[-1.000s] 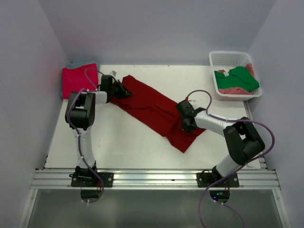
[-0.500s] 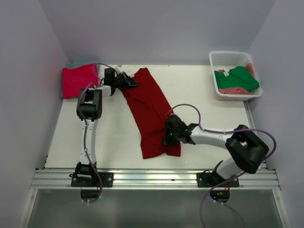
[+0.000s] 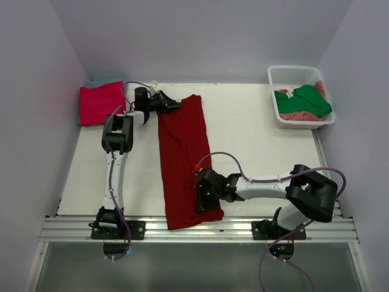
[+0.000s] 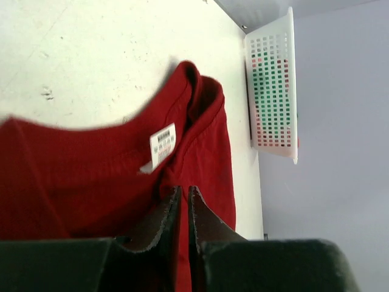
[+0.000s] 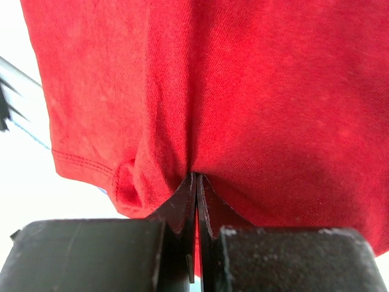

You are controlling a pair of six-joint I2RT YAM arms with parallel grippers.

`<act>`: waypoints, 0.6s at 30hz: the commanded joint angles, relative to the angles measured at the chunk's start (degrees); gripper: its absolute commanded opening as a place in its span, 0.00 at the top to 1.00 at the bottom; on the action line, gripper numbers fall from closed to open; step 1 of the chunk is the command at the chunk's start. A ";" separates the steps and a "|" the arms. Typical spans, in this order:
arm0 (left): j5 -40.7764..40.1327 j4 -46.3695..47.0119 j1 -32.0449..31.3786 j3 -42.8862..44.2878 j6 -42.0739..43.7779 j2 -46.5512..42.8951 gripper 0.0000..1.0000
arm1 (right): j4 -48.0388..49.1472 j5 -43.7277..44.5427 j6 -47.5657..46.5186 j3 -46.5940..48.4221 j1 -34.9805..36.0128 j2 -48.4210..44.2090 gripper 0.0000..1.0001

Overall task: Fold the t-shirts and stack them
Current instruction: Rotate the tshirt 90 degrees

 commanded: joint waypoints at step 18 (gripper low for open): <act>6.16 6.02 -2.39 15.64 -3.41 6.95 0.90 | -22.50 6.29 -0.90 4.01 8.24 0.76 1.00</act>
